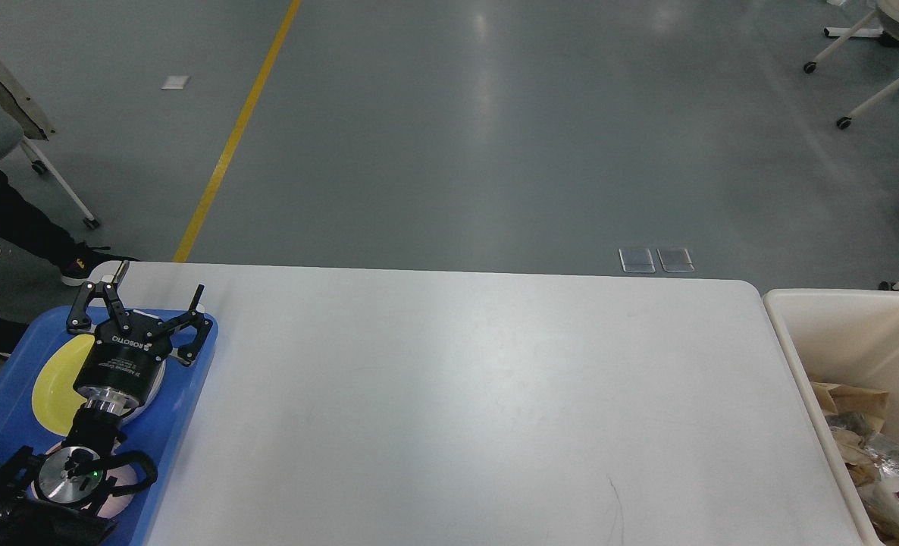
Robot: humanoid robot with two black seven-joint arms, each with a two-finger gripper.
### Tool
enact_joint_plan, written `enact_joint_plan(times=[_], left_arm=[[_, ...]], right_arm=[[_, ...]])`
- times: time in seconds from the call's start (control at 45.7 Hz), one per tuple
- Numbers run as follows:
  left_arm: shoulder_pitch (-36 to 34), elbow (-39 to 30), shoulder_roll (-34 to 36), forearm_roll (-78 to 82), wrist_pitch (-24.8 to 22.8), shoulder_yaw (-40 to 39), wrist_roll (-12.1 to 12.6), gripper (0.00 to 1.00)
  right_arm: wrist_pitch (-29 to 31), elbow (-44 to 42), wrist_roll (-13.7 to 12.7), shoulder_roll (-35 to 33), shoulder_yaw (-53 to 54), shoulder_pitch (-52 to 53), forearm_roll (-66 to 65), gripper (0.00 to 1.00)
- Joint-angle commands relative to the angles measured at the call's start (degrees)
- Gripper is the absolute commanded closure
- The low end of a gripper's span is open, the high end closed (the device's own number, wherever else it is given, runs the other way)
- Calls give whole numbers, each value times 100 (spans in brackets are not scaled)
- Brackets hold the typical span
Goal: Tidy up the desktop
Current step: 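Withdraw the right gripper from the bin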
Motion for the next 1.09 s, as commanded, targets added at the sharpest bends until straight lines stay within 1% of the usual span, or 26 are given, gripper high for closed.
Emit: enact_joint_plan(times=[0.0, 0.481, 0.591, 0.678, 0.744, 0.832, 0.985, 1.072], left_arm=[[1, 0, 0, 0, 0, -2, 0, 3], [1, 0, 0, 0, 0, 7, 0, 3], [1, 0, 0, 0, 0, 7, 0, 3], [1, 0, 0, 0, 0, -2, 0, 3], [1, 0, 0, 0, 0, 7, 0, 3], [1, 0, 0, 0, 0, -2, 0, 3], [1, 0, 0, 0, 0, 7, 0, 3], [1, 0, 0, 0, 0, -2, 0, 3]], right_arm=[[-153, 10, 5, 77, 20, 15, 14, 0], [-153, 19, 13, 43, 29, 94, 14, 0], [-109, 124, 14, -106, 432, 488, 23, 0], [-92, 282, 5, -300, 1371, 972, 32, 0], [-92, 484, 14, -405, 2355, 1218, 14, 0], [-83, 774, 14, -712, 3708, 1587, 14, 0], [-74, 2065, 22, -1450, 6108, 1711, 14, 0], [-74, 2786, 40, -1618, 7347, 1510, 14, 0]])
